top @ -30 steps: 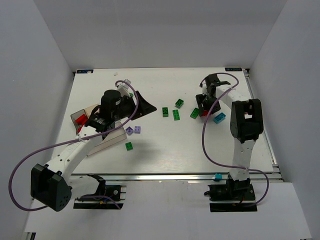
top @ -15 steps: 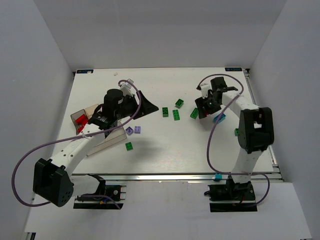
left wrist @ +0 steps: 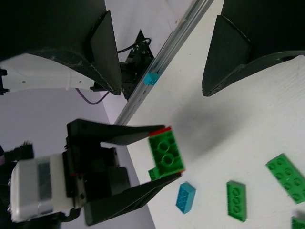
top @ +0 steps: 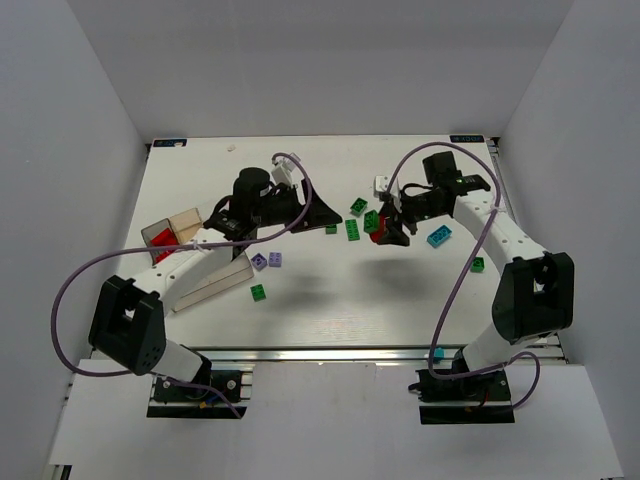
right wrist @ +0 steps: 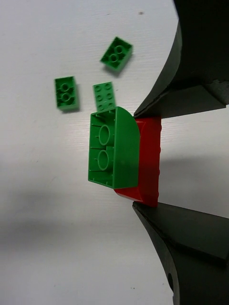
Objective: Sort the legos into containers by color
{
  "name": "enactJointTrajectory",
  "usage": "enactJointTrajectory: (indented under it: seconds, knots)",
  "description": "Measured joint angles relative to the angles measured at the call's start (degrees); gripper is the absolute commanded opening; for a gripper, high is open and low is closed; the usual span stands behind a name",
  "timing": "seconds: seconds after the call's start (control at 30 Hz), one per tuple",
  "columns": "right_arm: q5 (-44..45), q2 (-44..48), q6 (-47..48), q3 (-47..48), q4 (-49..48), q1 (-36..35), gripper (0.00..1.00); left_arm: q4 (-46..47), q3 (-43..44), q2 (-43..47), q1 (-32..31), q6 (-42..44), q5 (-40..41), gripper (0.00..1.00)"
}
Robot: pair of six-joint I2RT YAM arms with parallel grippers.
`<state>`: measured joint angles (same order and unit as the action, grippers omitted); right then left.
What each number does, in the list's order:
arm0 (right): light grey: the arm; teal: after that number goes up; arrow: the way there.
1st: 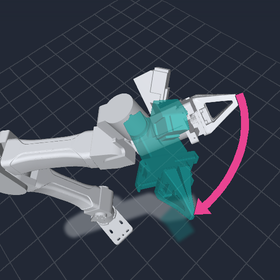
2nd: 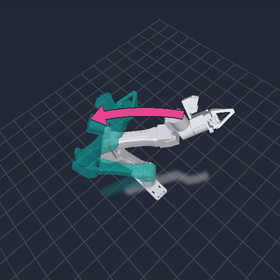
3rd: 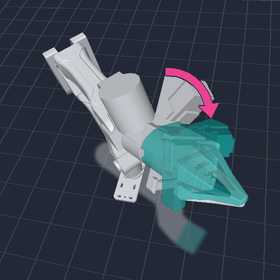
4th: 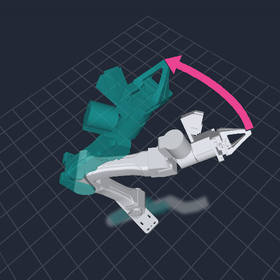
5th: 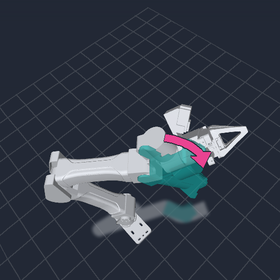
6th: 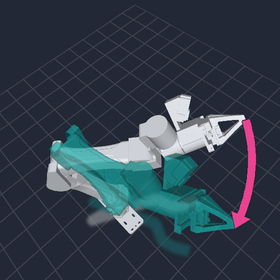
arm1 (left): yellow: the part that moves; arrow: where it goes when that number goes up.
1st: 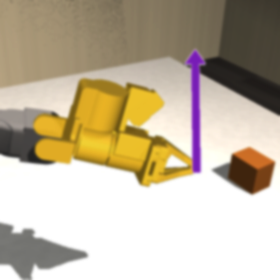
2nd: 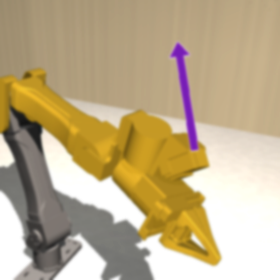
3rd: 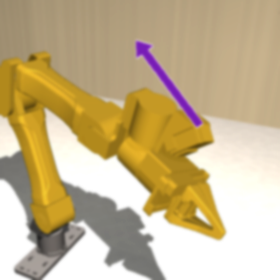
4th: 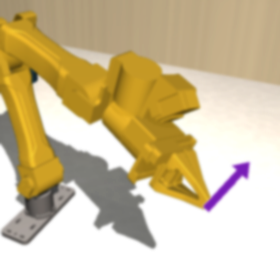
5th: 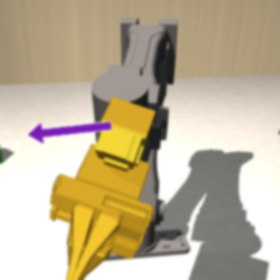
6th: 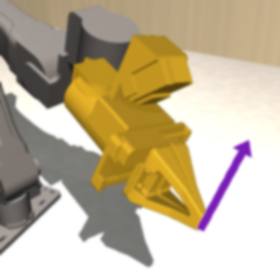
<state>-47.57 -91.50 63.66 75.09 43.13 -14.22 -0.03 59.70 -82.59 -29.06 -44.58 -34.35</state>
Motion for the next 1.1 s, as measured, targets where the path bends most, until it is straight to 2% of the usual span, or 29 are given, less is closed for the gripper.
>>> enactJointTrajectory:
  seconds: [0.23,0.5,0.8,0.9,0.93,1.1]
  knots:
    - [-2.8,0.0,1.8,0.0,-0.1,-5.0,0.0,1.1,4.4,-3.9,-1.8,1.1,-1.9,0.78]
    - [-3.6,0.0,-0.8,0.2,-1.8,-7.7,0.0,-5.5,10.9,-9.0,-3.2,4.3,-0.3,0.77]
    - [-3.6,0.2,-3.9,0.2,-4.9,-7.9,0.0,-12.1,14.4,-12.0,-4.6,6.7,1.5,0.68]
    - [-3.6,0.5,-4.6,0.2,-5.8,-7.9,0.0,-13.3,15.1,-12.7,-4.9,7.2,1.9,0.61]
    - [-3.5,0.6,-4.8,0.2,-5.8,-7.9,0.0,-13.4,15.1,-12.8,-5.0,7.2,1.8,0.51]
    - [-2.7,0.9,-4.7,0.1,-7.3,-7.9,0.0,-14.3,16.3,-12.9,-5.0,5.6,2.6,0.27]
